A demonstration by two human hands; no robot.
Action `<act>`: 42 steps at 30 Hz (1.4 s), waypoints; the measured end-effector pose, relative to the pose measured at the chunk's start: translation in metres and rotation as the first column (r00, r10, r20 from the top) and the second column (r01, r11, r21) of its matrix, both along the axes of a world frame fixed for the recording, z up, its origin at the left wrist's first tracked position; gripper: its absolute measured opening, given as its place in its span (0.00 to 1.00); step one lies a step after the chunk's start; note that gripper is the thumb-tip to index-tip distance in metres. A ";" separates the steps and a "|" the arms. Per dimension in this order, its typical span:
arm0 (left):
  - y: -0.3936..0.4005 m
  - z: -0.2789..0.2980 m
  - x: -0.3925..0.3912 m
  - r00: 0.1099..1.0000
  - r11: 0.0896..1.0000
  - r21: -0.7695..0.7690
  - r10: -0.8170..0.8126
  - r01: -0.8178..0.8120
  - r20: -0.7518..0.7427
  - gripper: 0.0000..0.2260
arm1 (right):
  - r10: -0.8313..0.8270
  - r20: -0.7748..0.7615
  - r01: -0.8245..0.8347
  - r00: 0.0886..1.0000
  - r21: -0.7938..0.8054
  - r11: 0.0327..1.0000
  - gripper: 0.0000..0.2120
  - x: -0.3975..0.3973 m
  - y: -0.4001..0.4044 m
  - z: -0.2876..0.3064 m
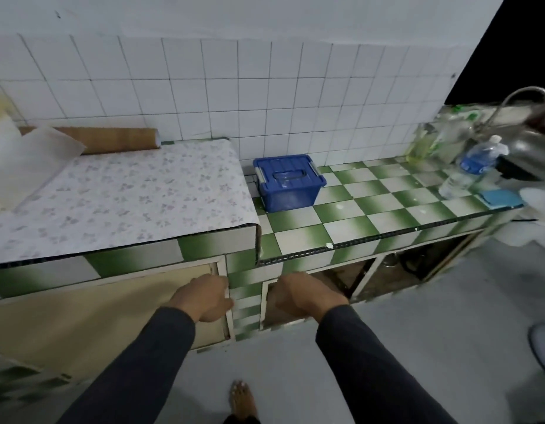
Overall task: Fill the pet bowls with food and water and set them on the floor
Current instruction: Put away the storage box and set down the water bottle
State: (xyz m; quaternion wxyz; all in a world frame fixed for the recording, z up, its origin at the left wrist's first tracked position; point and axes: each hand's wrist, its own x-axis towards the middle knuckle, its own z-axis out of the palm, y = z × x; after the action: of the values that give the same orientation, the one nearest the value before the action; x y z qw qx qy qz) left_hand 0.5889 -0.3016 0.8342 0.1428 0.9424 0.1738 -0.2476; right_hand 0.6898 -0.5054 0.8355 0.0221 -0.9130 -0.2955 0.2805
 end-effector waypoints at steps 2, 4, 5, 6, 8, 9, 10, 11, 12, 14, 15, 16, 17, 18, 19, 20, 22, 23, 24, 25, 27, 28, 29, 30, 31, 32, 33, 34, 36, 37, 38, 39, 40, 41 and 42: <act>-0.009 -0.002 0.021 0.999 1.000 -0.013 -0.027 0.027 0.019 0.25 | -0.031 -0.012 0.031 0.999 -0.005 1.000 0.15 0.016 -0.012 -0.005; -0.017 -0.004 0.046 0.997 0.997 -0.014 -0.070 0.070 0.023 0.25 | -0.070 -0.003 0.070 0.998 -0.002 0.998 0.18 0.034 -0.023 -0.010; -0.021 -0.006 0.058 0.995 0.996 -0.013 -0.093 0.094 0.021 0.25 | -0.095 -0.005 0.095 0.995 -0.008 0.995 0.18 0.043 -0.028 -0.013; -0.024 -0.007 0.070 0.993 0.993 -0.015 -0.113 0.113 0.020 0.24 | -0.118 -0.008 0.118 0.993 -0.016 0.993 0.17 0.053 -0.031 -0.016; -0.028 -0.011 0.094 0.990 0.990 -0.027 -0.141 0.142 0.021 0.23 | -0.148 -0.017 0.148 0.989 -0.034 0.988 0.13 0.074 -0.037 -0.020; -0.030 -0.012 0.106 0.988 0.988 -0.035 -0.153 0.154 0.023 0.23 | -0.165 -0.027 0.164 0.986 -0.042 0.986 0.12 0.085 -0.039 -0.022; -0.030 -0.013 0.119 0.987 0.986 -0.039 -0.161 0.162 0.028 0.22 | -0.182 -0.030 0.181 0.983 -0.041 0.983 0.13 0.097 -0.041 -0.021; -0.030 -0.013 0.132 0.985 0.985 -0.038 -0.166 0.167 0.040 0.22 | -0.195 -0.024 0.194 0.981 -0.028 0.981 0.15 0.109 -0.042 -0.021; -0.030 -0.012 0.145 0.984 0.985 -0.036 -0.167 0.169 0.056 0.21 | -0.209 -0.015 0.209 0.978 -0.006 0.978 0.17 0.121 -0.043 -0.020; -0.030 -0.011 0.171 0.986 0.986 -0.060 -0.148 0.153 0.082 0.20 | -0.249 0.006 0.249 0.968 0.028 0.968 0.21 0.143 -0.042 -0.014; -0.029 -0.010 0.184 0.987 0.987 -0.080 -0.131 0.138 0.090 0.21 | -0.268 0.016 0.267 0.963 0.034 0.963 0.22 0.154 -0.041 -0.011; -0.028 -0.009 0.196 0.988 0.987 -0.094 -0.118 0.127 0.095 0.21 | -0.282 0.021 0.281 0.959 0.039 0.959 0.23 0.165 -0.039 -0.008; -0.026 -0.008 0.209 0.989 0.987 -0.101 -0.115 0.125 0.098 0.21 | -0.289 0.023 0.288 0.957 0.044 0.957 0.23 0.176 -0.036 -0.005; -0.024 -0.007 0.221 0.988 0.986 -0.107 -0.118 0.128 0.097 0.21 | -0.291 0.024 0.289 0.956 0.051 0.956 0.24 0.187 -0.033 -0.003; -0.021 -0.006 0.233 0.988 0.985 -0.115 -0.116 0.127 0.099 0.22 | -0.291 0.028 0.289 0.956 0.059 0.956 0.24 0.198 -0.031 -0.002; -0.018 -0.006 0.244 0.988 0.984 -0.125 -0.110 0.123 0.106 0.23 | -0.292 0.036 0.289 0.956 0.065 0.955 0.24 0.209 -0.029 -0.001; -0.012 -0.004 0.264 0.986 0.982 -0.140 -0.109 0.127 0.129 0.23 | -0.296 0.047 0.292 0.954 0.065 0.954 0.24 0.230 -0.024 0.001; -0.009 -0.003 0.273 0.985 0.981 -0.143 -0.111 0.130 0.134 0.23 | -0.294 0.045 0.291 0.955 0.065 0.955 0.24 0.239 -0.022 0.001; -0.006 -0.003 0.282 0.985 0.981 -0.147 -0.105 0.124 0.137 0.24 | -0.292 0.044 0.288 0.956 0.068 0.955 0.24 0.248 -0.019 0.001; -0.003 -0.002 0.290 0.986 0.982 -0.152 -0.091 0.113 0.142 0.24 | -0.290 0.043 0.286 0.956 0.073 0.955 0.24 0.258 -0.017 0.001; 0.003 -0.002 0.308 0.985 0.984 -0.154 -0.058 0.083 0.162 0.24 | -0.284 0.042 0.280 0.958 0.092 0.956 0.25 0.277 -0.013 0.000; 0.006 -0.002 0.316 0.984 0.986 -0.152 -0.036 0.064 0.176 0.23 | -0.277 0.045 0.272 0.960 0.106 0.957 0.25 0.287 -0.011 0.000; 0.009 -0.002 0.323 0.981 0.988 -0.150 -0.011 0.041 0.193 0.22 | -0.268 0.051 0.260 0.962 0.118 0.958 0.25 0.298 -0.009 -0.002; 0.012 -0.004 0.331 0.976 0.990 -0.141 0.013 0.019 0.219 0.21 | -0.257 0.060 0.248 0.964 0.130 0.960 0.25 0.308 -0.007 -0.003; 0.015 -0.005 0.338 0.968 0.992 -0.125 0.031 0.000 0.250 0.20 | -0.249 0.069 0.238 0.966 0.144 0.961 0.25 0.318 -0.005 -0.004; 0.018 -0.007 0.345 0.960 0.994 -0.105 0.045 -0.017 0.277 0.19 | -0.244 0.077 0.230 0.967 0.160 0.960 0.25 0.329 -0.002 -0.005; 0.020 -0.010 0.353 0.953 0.995 -0.091 0.063 -0.038 0.297 0.19 | -0.238 0.083 0.221 0.968 0.174 0.960 0.25 0.340 0.000 -0.006; 0.023 -0.012 0.360 0.946 0.994 -0.085 0.087 -0.063 0.311 0.19 | -0.228 0.085 0.209 0.970 0.187 0.960 0.25 0.352 0.003 -0.007; 0.028 -0.017 0.374 0.937 0.991 -0.078 0.131 -0.112 0.323 0.22 | -0.202 0.079 0.182 0.976 0.207 0.961 0.25 0.375 0.008 -0.010; 0.030 -0.019 0.381 0.933 0.988 -0.073 0.151 -0.135 0.327 0.23 | -0.187 0.069 0.168 0.980 0.217 0.961 0.25 0.387 0.011 -0.011; 0.032 -0.022 0.388 0.927 0.985 -0.071 0.173 -0.158 0.332 0.24 | -0.174 0.059 0.156 0.983 0.227 0.961 0.26 0.399 0.013 -0.012; 0.033 -0.024 0.394 0.921 0.981 -0.073 0.196 -0.181 0.337 0.24 | -0.161 0.053 0.144 0.986 0.238 0.961 0.26 0.411 0.016 -0.012; 0.035 -0.027 0.401 0.915 0.975 -0.075 0.221 -0.207 0.339 0.24 | -0.146 0.052 0.128 0.988 0.248 0.960 0.26 0.423 0.019 -0.013; 0.036 -0.028 0.406 0.909 0.969 -0.077 0.246 -0.234 0.336 0.25 | -0.126 0.053 0.109 0.991 0.255 0.961 0.26 0.433 0.022 -0.013; 0.038 -0.030 0.412 0.902 0.962 -0.080 0.271 -0.259 0.335 0.25 | -0.104 0.054 0.086 0.993 0.257 0.962 0.26 0.443 0.025 -0.014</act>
State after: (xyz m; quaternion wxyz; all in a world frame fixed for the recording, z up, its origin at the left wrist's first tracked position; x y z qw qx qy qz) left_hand 1.0004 -0.2638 0.8037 0.2192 0.9360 0.2685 -0.0608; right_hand 1.1329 -0.4807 0.8212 0.1426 -0.9246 -0.2854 0.2080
